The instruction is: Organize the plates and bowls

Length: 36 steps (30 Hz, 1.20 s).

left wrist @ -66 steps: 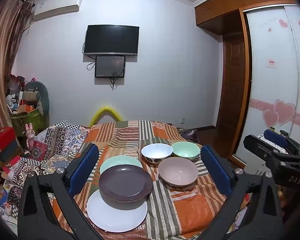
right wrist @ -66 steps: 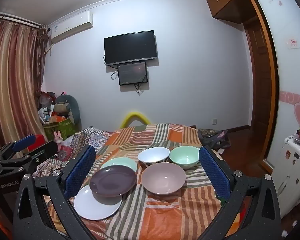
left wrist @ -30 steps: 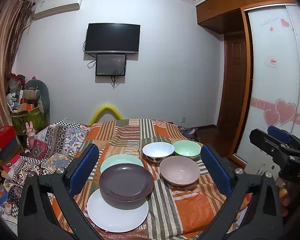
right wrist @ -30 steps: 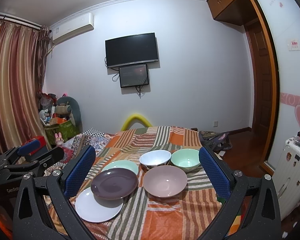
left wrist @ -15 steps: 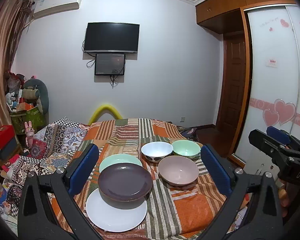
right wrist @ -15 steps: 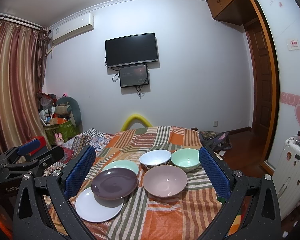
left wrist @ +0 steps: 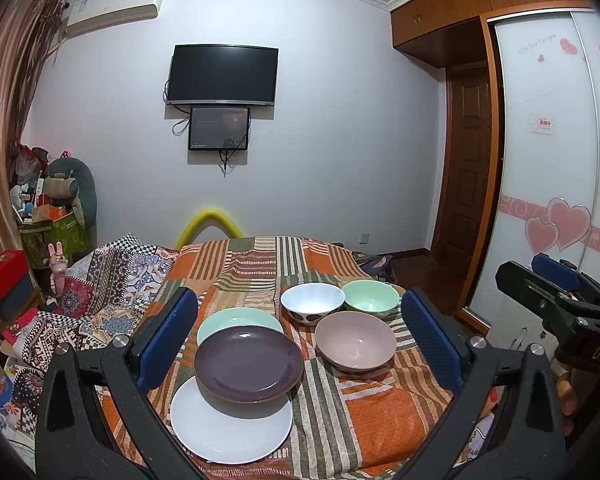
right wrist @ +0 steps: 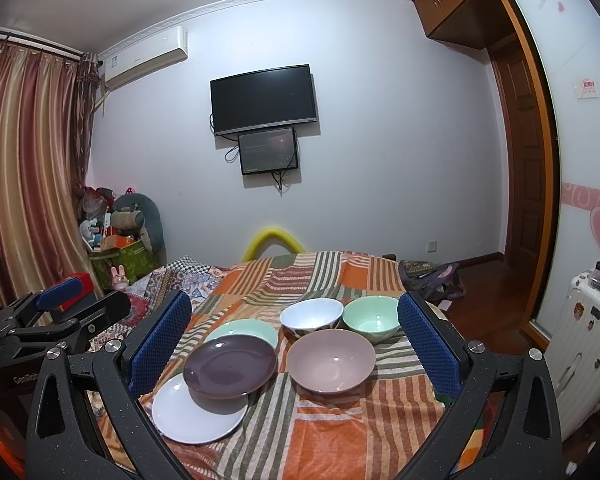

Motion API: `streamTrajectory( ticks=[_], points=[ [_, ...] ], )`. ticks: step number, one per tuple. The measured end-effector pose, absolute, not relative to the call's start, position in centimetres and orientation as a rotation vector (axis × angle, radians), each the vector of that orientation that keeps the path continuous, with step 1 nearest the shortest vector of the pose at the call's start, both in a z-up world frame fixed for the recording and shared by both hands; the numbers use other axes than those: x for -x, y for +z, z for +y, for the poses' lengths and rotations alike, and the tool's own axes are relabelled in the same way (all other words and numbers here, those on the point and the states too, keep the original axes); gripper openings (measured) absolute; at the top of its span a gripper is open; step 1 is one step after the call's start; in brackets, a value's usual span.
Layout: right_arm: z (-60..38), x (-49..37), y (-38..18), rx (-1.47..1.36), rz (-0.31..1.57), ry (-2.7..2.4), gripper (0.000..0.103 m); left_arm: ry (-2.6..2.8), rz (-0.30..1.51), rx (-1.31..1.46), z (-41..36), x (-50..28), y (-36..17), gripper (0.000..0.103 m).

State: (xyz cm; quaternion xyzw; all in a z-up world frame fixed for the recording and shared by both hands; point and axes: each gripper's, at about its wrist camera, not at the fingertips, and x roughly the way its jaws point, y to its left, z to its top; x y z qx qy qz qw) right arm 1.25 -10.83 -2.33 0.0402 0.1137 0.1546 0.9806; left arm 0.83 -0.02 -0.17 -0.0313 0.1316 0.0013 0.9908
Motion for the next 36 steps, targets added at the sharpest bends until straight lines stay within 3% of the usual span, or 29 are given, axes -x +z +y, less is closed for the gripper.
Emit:
streamTrajectory(
  ticks=[28, 36],
  points=[
    [-10.1, -3.7, -4.5, -0.122, 0.265, 0.397, 0.103, 0.008, 0.346, 0.065, 2.3, -3.7, -2.6, 0.103],
    [-8.8, -8.1, -7.9, -0.117, 0.457, 0.377, 0.103, 0.063, 0.524, 0.118, 8.1, -9.0, -7.3, 0.103]
  ],
)
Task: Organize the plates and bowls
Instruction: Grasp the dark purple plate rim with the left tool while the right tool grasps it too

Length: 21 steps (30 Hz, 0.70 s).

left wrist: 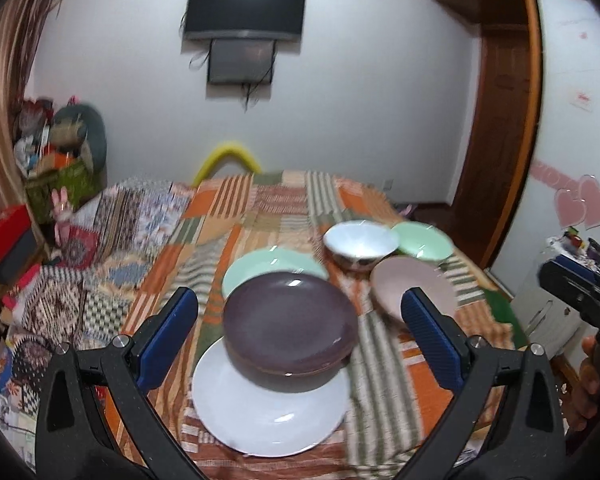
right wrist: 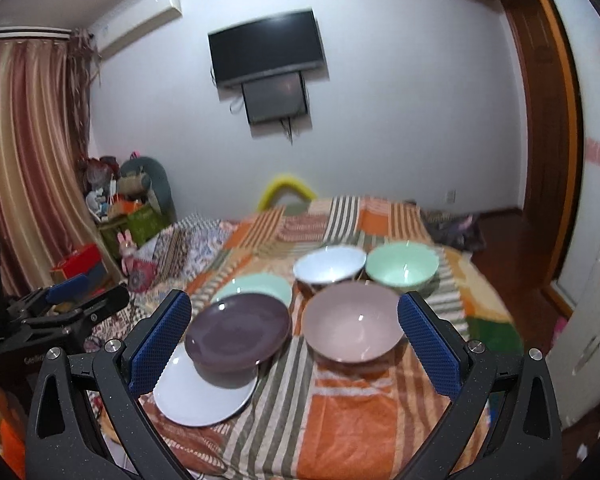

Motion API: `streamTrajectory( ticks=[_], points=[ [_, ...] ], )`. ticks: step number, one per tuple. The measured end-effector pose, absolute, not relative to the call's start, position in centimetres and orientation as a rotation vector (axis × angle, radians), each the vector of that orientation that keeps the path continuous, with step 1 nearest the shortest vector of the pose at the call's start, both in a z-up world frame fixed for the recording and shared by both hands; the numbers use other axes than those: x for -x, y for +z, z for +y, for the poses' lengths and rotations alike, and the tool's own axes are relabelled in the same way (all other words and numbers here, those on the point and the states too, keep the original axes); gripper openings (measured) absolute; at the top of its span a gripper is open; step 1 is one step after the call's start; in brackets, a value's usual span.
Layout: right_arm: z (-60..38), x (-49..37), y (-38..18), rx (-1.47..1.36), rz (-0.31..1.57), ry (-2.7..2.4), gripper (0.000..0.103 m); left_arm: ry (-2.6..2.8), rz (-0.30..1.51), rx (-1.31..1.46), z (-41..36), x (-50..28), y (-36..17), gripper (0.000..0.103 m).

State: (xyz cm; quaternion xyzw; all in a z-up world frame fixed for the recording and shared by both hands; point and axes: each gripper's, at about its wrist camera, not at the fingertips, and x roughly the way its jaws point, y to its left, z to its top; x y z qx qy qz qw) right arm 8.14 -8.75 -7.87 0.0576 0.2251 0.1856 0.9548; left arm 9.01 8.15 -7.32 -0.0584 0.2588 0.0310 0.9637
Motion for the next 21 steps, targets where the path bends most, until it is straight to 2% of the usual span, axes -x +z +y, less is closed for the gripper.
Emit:
streamTrajectory(
  ticks=[2, 6, 9, 11, 15, 17, 21],
  points=[
    [-8.3, -9.2, -9.2, -0.11, 0.485, 0.362, 0.103, 0.07, 0.567, 0.145, 9.8, -10.2, -8.6, 0.101],
    [-7.3, -10.7, -11.3, -0.097, 0.535, 0.358, 0.103, 0.104, 0.665, 0.185, 13.2, -13.2, -11.7, 0.086],
    [-6.4, -11.6, -12.7, -0.082, 0.579, 0.363, 0.102, 0.114, 0.719, 0.208, 14.9, -15.2, -13.9, 0.079],
    [-5.7, -12.3, -13.4, -0.069, 0.609, 0.374, 0.094, 0.113, 0.755, 0.229, 15.9, -16.3, -15.3, 0.072],
    [-4.1, -14.0, -15.0, -0.066, 0.675, 0.409, 0.083, 0.106, 0.791, 0.245, 16.8, -17.9, -17.6, 0.068],
    [-3.4, -14.8, -16.0, -0.063, 0.71, 0.428, 0.071, 0.108, 0.807, 0.232, 16.9, -18.8, -18.3, 0.065],
    [-1.7, -16.2, -17.7, -0.04, 0.783, 0.446, 0.058, 0.082, 0.841, 0.219, 17.2, -20.7, -19.9, 0.056]
  ],
)
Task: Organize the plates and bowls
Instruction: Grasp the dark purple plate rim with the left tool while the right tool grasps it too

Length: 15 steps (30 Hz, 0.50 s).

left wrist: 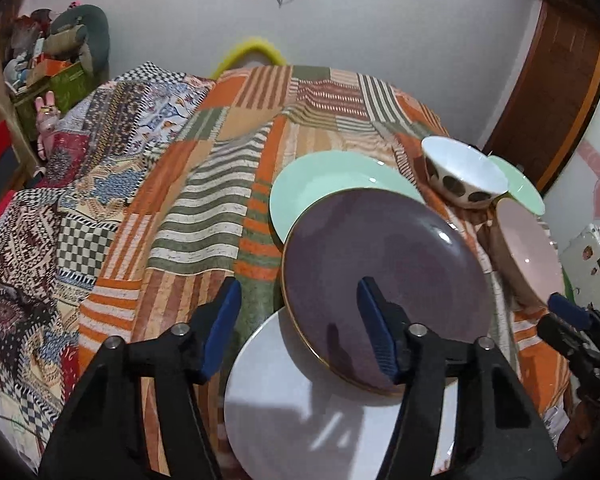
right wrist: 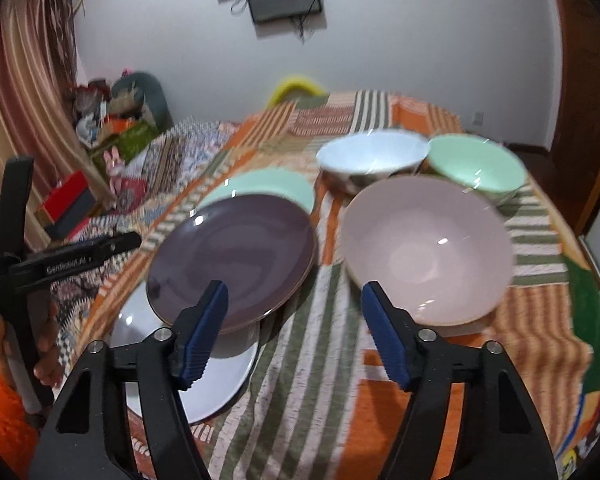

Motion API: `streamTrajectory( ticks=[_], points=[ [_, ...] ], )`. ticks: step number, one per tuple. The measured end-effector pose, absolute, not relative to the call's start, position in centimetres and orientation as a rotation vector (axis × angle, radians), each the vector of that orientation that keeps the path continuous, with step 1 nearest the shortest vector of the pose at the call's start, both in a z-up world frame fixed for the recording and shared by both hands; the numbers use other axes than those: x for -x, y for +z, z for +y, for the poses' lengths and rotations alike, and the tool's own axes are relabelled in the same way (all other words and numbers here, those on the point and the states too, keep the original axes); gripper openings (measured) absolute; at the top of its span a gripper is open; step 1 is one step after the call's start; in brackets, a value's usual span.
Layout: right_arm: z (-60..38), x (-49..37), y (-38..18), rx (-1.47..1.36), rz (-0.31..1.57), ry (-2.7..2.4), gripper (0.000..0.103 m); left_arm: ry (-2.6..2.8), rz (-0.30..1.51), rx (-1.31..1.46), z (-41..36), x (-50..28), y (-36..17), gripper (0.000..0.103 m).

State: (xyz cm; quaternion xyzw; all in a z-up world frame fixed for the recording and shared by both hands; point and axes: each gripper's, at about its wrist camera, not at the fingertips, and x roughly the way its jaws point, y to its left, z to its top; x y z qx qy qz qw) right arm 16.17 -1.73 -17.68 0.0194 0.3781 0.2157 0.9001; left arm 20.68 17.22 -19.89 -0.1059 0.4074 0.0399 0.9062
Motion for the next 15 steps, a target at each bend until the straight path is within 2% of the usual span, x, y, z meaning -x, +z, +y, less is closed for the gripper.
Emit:
streamTrajectory(
  ticks=[2, 7, 9, 15],
  points=[
    [-1.1, -16.8, -18.4, -0.035, 0.815, 0.456, 0.048, 0.084, 0.844, 0.204, 17.4, -21.3, -20.5, 0.054],
    [-0.4, -18.6, -19.9, -0.064, 0.876, 0.443, 0.04, 0.061, 0.862, 0.207, 18.3, -22.7, -21.9, 0.047],
    [-0.3, -19.1, -20.4, -0.067, 0.891, 0.434, 0.038, 0.046, 0.875, 0.219, 18.5, -23.3, -22.4, 0.038],
    [-0.2, -19.9, -21.1, -0.066, 0.919, 0.416, 0.03, 0.01, 0.898, 0.233, 18.8, -24.8, -23.4, 0.024]
  ],
)
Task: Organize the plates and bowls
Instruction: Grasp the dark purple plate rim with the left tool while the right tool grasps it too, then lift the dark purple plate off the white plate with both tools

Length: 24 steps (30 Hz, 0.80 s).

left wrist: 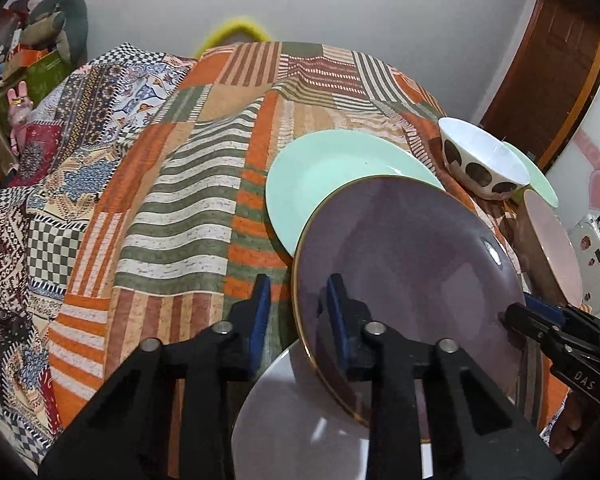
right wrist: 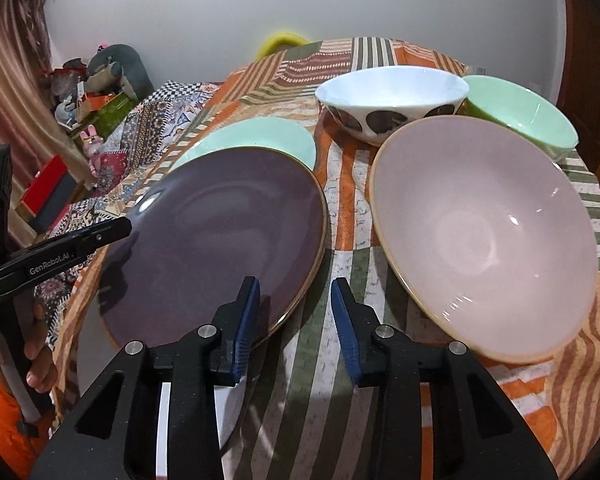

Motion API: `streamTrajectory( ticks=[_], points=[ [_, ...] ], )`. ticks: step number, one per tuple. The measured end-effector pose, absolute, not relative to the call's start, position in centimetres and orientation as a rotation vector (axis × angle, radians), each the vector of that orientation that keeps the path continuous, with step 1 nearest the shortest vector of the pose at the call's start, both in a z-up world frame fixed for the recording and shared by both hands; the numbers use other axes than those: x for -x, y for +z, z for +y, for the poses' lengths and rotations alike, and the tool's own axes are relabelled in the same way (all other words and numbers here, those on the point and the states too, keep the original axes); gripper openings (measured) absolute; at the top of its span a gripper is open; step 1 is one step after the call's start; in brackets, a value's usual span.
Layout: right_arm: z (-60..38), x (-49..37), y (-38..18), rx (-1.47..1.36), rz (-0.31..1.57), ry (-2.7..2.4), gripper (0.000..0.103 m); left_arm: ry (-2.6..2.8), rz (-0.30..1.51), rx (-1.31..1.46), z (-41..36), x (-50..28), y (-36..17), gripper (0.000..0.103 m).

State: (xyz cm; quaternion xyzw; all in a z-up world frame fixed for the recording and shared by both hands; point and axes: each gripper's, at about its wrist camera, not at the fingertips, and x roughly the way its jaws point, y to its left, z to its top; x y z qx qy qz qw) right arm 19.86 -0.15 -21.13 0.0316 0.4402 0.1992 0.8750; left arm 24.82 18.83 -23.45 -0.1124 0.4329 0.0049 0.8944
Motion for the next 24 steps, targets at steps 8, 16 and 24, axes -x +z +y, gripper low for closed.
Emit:
streamTrajectory(
  ticks=[8, 16, 24],
  points=[
    [0.0, -20.5, -21.2, -0.081, 0.926, 0.409, 0.026, -0.04, 0.916, 0.252, 18.8, -25.6, -23.9, 0.021],
    [0.3, -20.0, -20.7, -0.048, 0.907, 0.415, 0.024, -0.075, 0.944, 0.249, 18.7, -24.6, -23.6, 0.021],
    [0.1, -19.3, -19.8, -0.025, 0.869, 0.434, 0.024, -0.068, 0.943, 0.263, 18.2, -22.5, -23.0, 0.021]
  ],
)
